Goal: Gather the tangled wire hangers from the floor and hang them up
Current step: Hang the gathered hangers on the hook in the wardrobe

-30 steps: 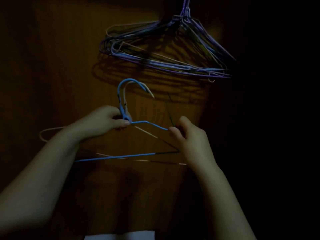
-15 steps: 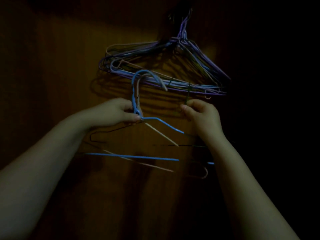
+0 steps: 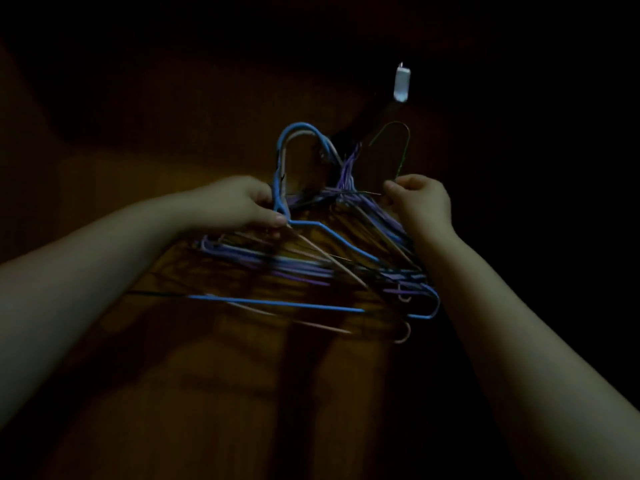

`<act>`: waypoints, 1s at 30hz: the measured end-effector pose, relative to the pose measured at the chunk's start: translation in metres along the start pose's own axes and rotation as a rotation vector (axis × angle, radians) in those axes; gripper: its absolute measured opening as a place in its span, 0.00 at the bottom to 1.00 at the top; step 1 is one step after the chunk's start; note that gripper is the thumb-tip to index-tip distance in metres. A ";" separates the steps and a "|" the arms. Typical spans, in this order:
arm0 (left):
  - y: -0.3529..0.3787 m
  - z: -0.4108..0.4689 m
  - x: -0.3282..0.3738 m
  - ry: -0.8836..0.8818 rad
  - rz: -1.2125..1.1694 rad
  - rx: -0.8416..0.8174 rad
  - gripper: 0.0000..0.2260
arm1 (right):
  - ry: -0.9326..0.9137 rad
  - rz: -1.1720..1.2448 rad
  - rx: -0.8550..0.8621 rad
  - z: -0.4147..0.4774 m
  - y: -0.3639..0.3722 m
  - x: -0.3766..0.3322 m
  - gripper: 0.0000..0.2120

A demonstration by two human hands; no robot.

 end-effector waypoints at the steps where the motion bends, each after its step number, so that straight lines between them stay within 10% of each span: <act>1: -0.002 0.003 -0.001 -0.012 -0.029 -0.013 0.04 | 0.016 0.037 0.003 0.007 0.004 -0.002 0.06; 30: 0.022 0.002 -0.019 -0.130 -0.164 -0.037 0.03 | -0.057 -0.437 0.074 -0.008 0.039 -0.003 0.14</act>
Point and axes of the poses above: each hand's wrist, its own z-axis towards the middle knuckle, its own y-axis out of the palm, x = y × z, the point moved 8 cm from there along z, towards the middle knuckle, and after that the axes turned 3 degrees about z, right-handed, at the moved point
